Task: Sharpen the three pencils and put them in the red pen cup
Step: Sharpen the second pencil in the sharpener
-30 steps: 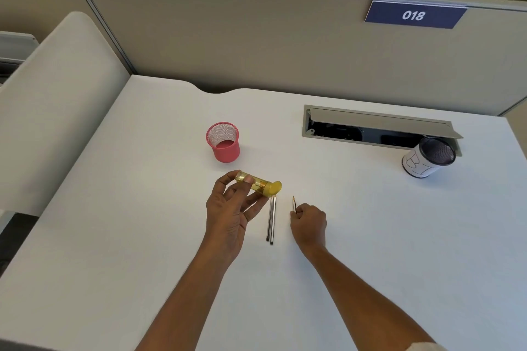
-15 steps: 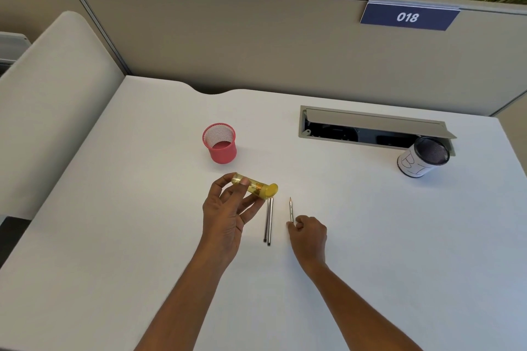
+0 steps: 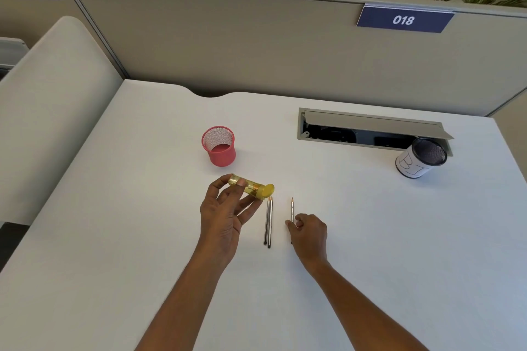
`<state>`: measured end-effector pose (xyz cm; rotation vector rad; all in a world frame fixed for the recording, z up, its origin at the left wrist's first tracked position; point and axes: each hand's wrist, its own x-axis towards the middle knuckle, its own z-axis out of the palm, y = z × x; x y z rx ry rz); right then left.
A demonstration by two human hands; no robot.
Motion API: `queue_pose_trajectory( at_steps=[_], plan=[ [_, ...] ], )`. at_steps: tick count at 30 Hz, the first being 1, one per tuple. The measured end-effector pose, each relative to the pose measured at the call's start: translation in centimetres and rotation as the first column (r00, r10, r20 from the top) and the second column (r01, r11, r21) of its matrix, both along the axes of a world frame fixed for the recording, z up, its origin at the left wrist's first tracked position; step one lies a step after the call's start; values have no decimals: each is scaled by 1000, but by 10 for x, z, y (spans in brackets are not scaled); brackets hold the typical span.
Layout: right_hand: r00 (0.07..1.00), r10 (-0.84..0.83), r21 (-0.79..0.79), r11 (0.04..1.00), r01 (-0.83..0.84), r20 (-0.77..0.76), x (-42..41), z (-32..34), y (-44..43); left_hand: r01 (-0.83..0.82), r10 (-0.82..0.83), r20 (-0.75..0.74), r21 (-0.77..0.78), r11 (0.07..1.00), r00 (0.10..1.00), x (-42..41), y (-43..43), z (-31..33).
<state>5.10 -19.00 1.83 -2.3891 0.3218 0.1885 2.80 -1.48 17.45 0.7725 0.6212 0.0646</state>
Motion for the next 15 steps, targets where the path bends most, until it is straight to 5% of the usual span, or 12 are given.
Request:
queue_pose_trajectory(
  at_steps=[5, 15],
  plan=[
    [995, 66, 0, 998, -67, 76, 4, 12, 6, -15, 15, -4, 2, 1000, 1000, 1, 4, 1],
    [994, 108, 15, 994, -108, -33, -1, 20, 47, -24, 25, -12, 6, 1000, 1000, -2, 7, -1]
  ],
)
